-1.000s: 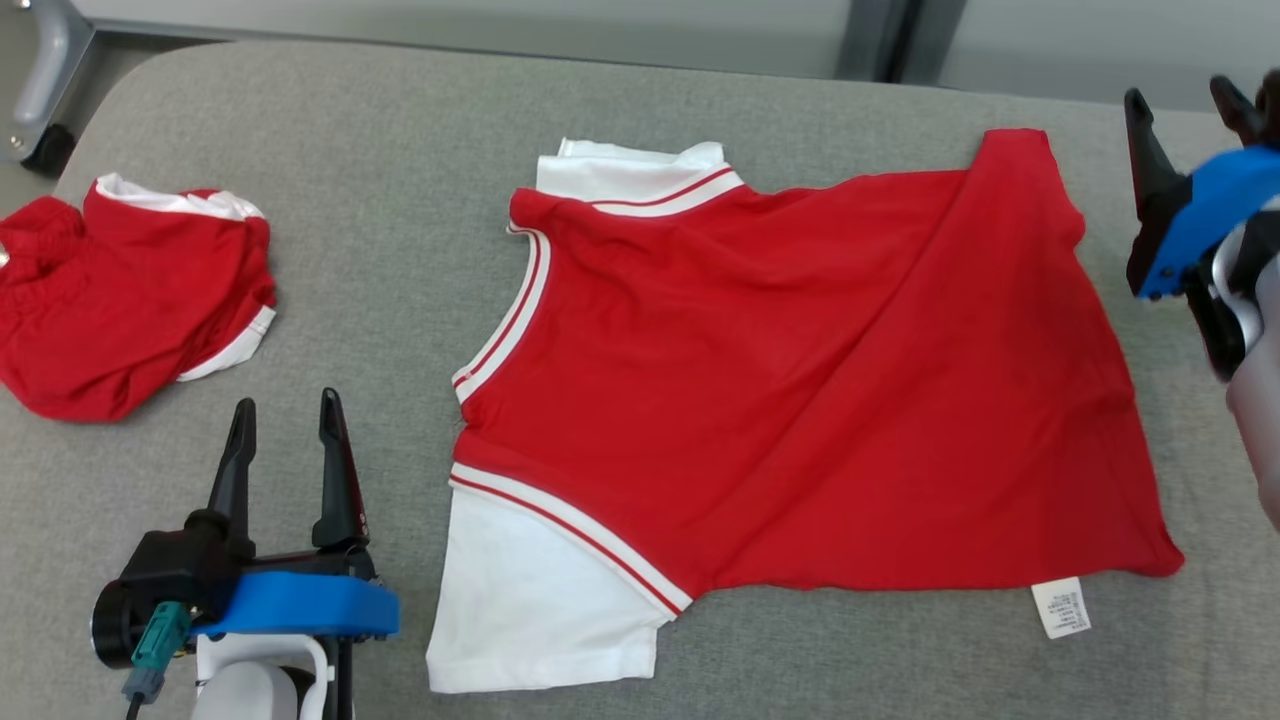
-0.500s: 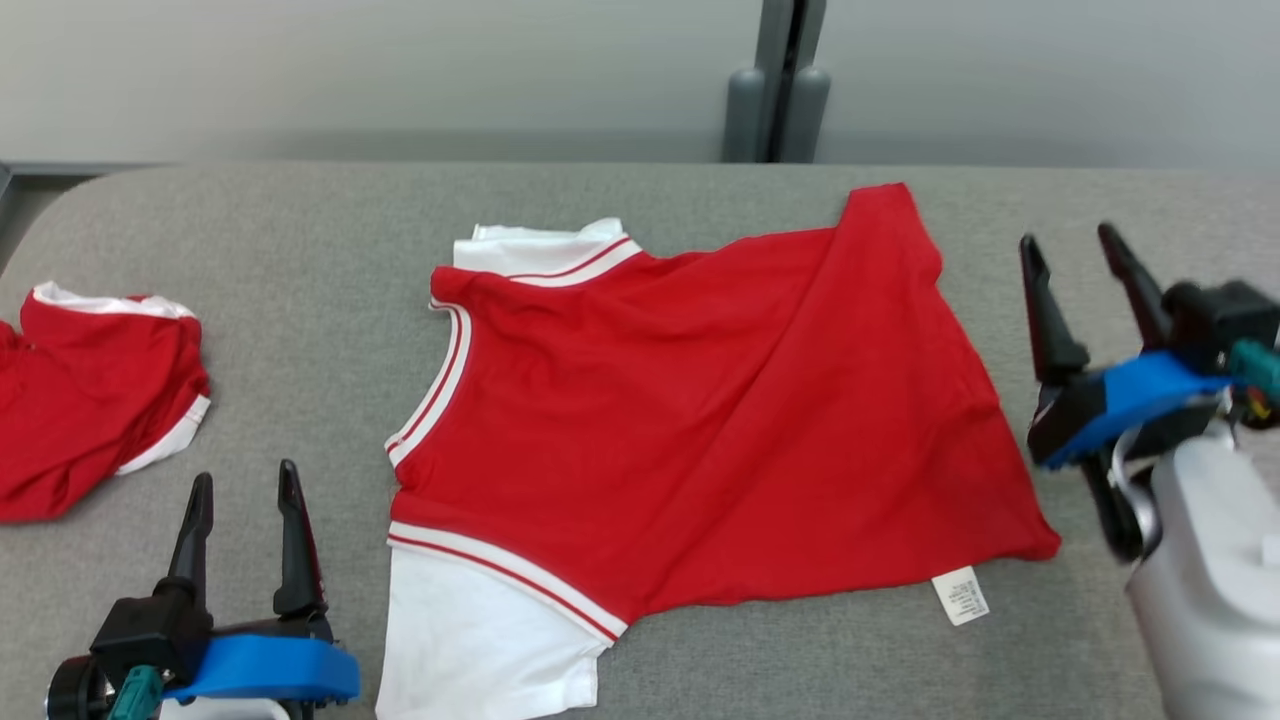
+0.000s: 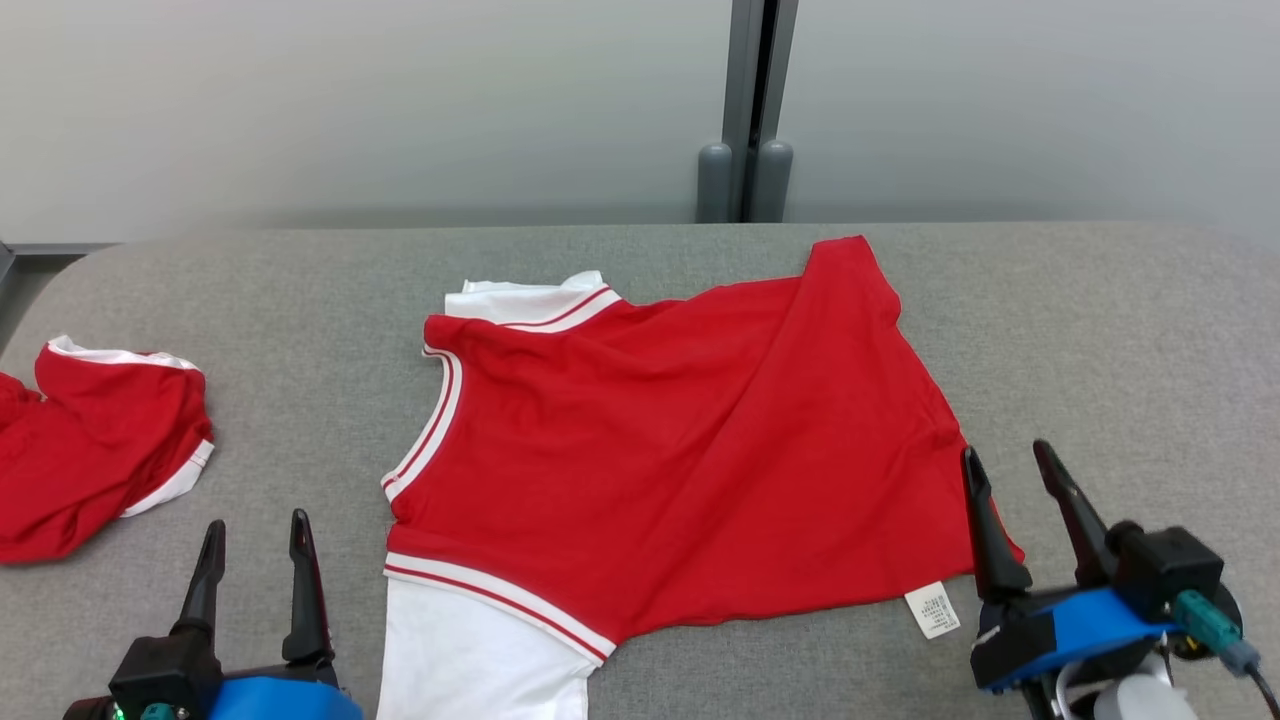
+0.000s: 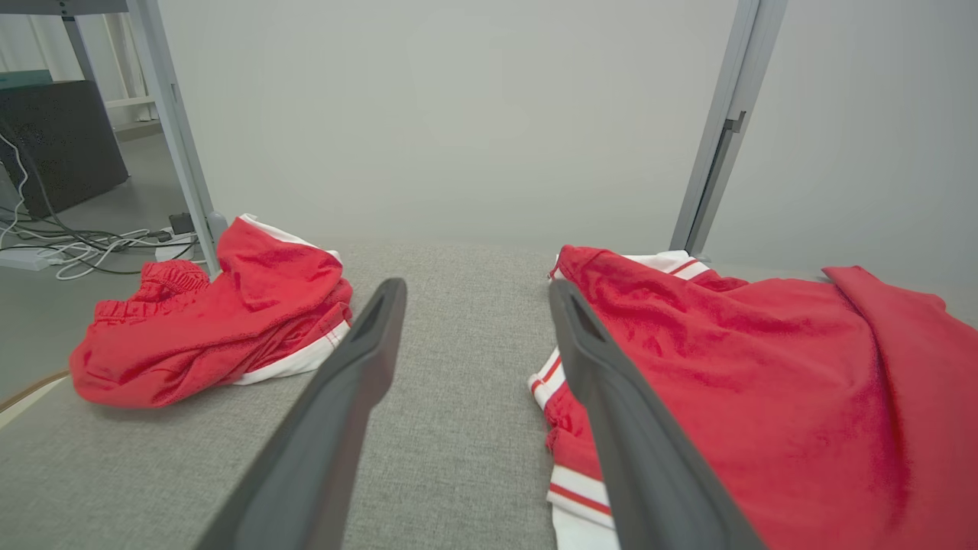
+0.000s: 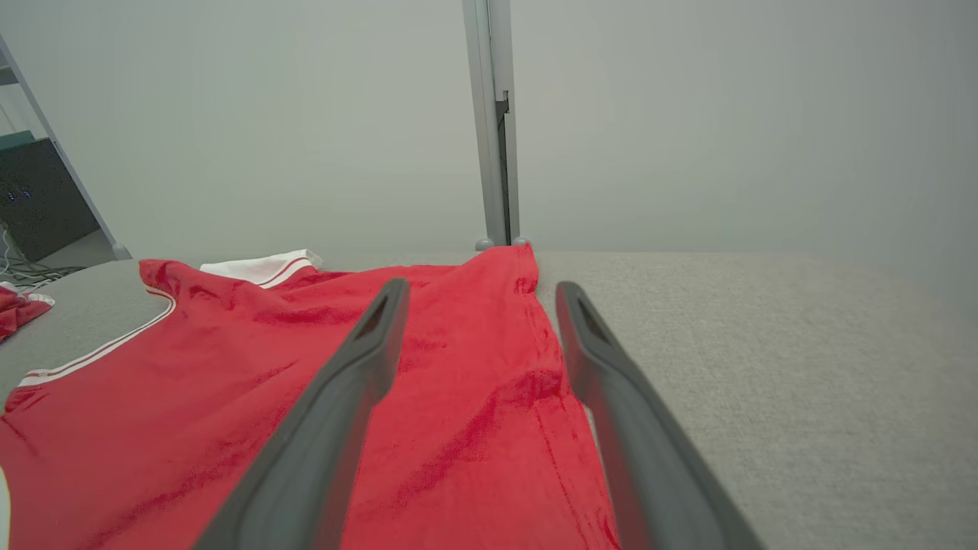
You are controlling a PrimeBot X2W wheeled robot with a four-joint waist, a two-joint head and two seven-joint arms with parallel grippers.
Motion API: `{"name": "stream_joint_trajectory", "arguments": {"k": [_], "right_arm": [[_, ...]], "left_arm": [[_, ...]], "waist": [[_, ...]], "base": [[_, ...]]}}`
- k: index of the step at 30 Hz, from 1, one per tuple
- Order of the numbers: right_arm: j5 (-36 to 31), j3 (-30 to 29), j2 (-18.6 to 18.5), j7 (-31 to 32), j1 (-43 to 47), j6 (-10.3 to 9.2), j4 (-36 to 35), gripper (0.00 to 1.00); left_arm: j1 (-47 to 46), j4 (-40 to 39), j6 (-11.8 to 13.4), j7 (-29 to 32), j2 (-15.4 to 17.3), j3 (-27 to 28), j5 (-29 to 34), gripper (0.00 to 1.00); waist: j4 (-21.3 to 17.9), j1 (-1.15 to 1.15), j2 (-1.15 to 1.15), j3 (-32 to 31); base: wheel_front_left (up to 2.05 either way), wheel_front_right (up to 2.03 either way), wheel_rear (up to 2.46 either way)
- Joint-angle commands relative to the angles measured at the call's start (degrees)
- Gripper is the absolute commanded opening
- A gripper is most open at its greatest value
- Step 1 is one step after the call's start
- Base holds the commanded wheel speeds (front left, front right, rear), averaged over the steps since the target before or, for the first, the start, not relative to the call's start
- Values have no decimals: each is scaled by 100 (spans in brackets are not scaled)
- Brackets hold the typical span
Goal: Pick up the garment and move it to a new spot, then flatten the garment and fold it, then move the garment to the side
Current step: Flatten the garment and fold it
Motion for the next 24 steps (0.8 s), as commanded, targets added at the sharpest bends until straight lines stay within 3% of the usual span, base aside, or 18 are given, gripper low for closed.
{"name": "stream_joint_trajectory", "arguments": {"k": [1,11,24], "right_arm": [[-14,-47,48,-19,201,1,-99,100],[-95,-45,221,146,963,1,-516,100],[-17,3,230,227,1117,1,-575,100]], "left_arm": [[98,24,-15,-14,-3,-10,33,100],[198,119,-5,-14,-2,-31,53,100],[225,156,-13,-14,12,20,100,100]], "waist": [[5,0,1,-38],[57,0,1,-211],[52,0,1,-271]], "base": [[0,0,0],[0,0,0],[0,0,0]]}}
